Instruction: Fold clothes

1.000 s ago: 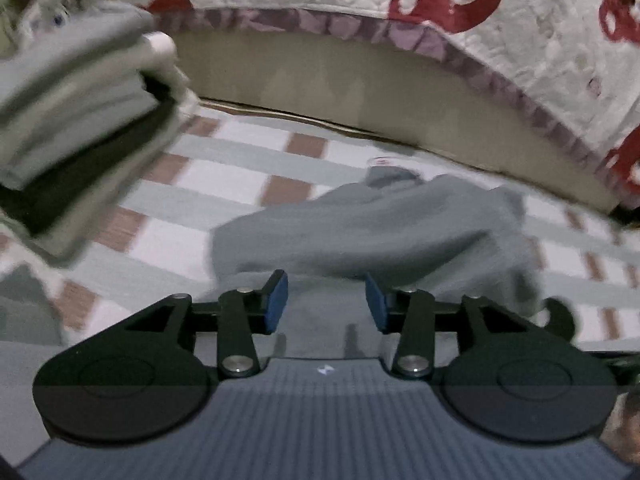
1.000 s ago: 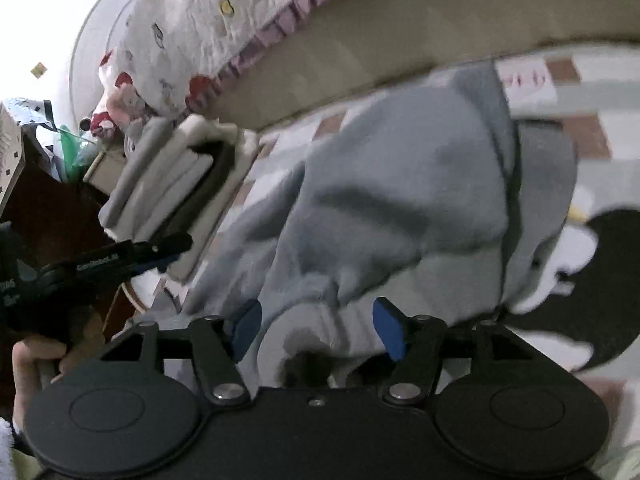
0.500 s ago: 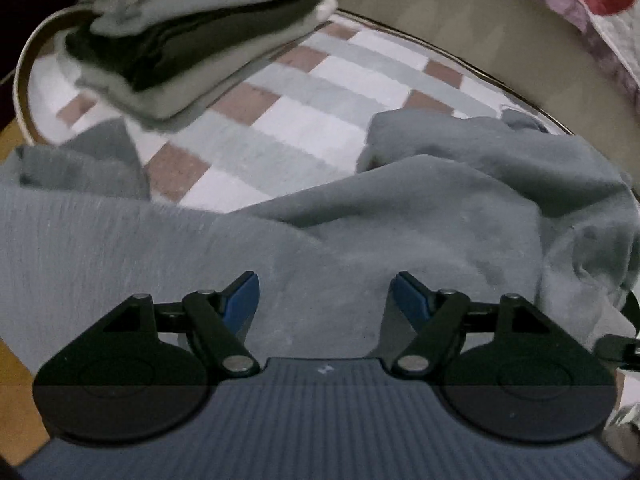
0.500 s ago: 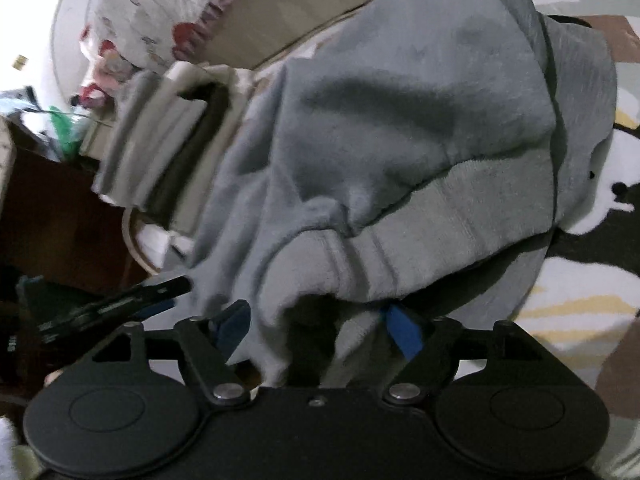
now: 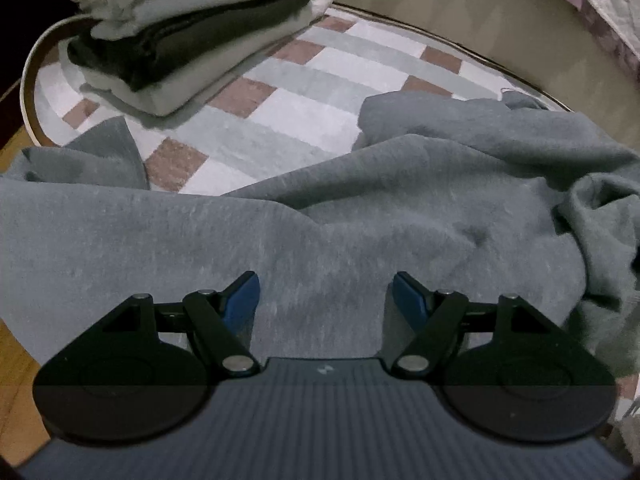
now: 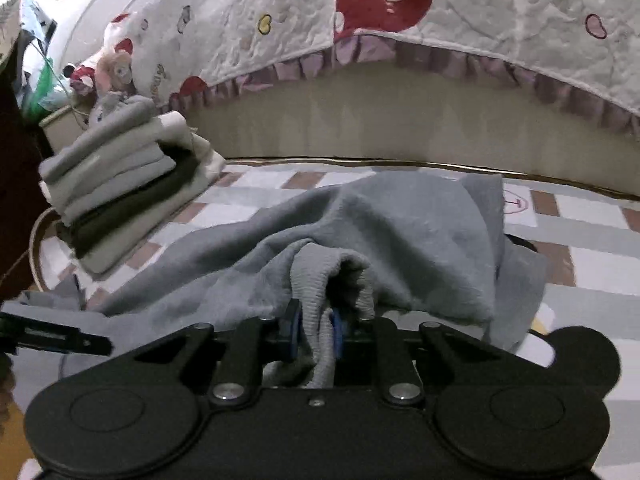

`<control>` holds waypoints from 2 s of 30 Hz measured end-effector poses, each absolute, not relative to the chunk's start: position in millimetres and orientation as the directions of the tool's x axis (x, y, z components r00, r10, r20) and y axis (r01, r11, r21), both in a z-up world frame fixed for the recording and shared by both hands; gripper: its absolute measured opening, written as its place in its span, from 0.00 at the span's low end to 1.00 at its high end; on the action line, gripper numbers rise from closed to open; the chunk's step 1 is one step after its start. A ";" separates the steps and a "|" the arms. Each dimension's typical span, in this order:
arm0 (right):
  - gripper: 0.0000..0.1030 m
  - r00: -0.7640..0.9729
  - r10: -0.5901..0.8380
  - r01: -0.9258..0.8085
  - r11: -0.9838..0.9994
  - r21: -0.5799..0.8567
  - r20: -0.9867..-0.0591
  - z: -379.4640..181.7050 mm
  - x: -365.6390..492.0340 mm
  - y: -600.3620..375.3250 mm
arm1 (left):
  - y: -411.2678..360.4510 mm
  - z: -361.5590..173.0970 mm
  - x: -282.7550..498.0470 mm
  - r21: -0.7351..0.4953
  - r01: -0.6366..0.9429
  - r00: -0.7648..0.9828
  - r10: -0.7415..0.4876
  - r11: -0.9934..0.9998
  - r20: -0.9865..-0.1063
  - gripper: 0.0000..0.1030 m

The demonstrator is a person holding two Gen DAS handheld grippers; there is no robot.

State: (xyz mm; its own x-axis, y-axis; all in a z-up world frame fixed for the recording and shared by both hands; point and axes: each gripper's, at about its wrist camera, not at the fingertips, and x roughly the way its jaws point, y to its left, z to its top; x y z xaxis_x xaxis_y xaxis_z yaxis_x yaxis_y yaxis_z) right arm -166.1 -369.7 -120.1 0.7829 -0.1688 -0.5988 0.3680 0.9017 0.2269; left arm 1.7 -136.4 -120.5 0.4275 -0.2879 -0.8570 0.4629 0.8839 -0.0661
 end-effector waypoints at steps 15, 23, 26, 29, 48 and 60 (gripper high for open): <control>0.44 0.620 -0.154 0.556 0.779 0.292 -0.769 -150.7 -174.9 -402.9 | -164.9 -114.2 -17.3 0.013 0.555 0.439 -0.280 0.831 -0.854 0.71; 0.14 0.751 -0.123 0.453 0.811 0.370 -0.649 -134.5 -185.1 -398.2 | -153.3 -121.4 -10.1 0.007 0.511 0.437 -0.253 0.860 -0.863 0.71; 0.13 0.840 -0.067 0.360 0.811 0.461 -0.538 -120.0 -196.3 -403.4 | -147.9 -118.3 -6.0 -0.032 0.485 0.441 -0.276 0.874 -0.854 0.71; 0.13 0.876 -0.003 0.309 0.771 0.557 -0.482 -114.7 -203.0 -420.0 | -143.2 -114.2 -4.4 -0.057 0.481 0.451 -0.303 0.875 -0.839 0.71; 0.34 0.688 -0.027 0.506 0.735 0.452 -0.725 -134.0 -203.2 -451.5 | -42.7 -123.4 58.3 -0.002 0.244 0.552 -0.141 0.970 -0.822 0.72; 0.54 0.791 0.194 0.421 0.516 0.746 -0.581 -150.3 -199.5 -486.3 | 82.3 -141.2 57.0 0.002 -0.045 0.520 0.025 0.999 -0.854 0.72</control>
State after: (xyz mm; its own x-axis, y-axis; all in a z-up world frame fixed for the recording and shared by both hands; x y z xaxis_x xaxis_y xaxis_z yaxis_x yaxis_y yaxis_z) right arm -199.5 -486.3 -150.3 0.7905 0.1936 -0.5810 0.4215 0.5163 0.7455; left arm 57.0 82.3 -141.2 0.5200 0.0249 -0.8538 -0.0446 0.9990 0.0019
